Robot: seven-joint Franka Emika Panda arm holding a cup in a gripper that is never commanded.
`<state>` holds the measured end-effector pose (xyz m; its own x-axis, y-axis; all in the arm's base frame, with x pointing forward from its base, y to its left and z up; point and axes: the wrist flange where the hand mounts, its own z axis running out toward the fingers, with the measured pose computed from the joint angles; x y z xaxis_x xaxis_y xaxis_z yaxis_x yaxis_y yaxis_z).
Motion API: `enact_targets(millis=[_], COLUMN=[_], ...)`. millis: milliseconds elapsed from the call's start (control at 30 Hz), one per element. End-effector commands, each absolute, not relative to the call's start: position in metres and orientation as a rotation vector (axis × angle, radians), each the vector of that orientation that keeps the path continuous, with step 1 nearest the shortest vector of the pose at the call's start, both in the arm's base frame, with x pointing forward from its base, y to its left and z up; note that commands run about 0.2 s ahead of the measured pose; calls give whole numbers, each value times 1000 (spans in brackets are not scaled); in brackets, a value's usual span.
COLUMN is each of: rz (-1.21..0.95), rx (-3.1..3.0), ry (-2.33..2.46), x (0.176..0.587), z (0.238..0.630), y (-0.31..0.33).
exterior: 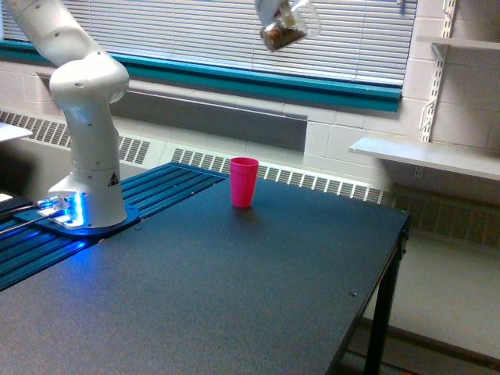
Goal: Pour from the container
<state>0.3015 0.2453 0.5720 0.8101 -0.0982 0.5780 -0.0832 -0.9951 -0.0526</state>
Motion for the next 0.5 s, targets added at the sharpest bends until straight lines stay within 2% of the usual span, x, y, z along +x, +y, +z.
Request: enact_targets(millis=[33, 500], rz=[-918, -791], rx=[-2975, -3011], ry=[203, 249], x=[282, 242], z=[558, 523], y=[250, 262])
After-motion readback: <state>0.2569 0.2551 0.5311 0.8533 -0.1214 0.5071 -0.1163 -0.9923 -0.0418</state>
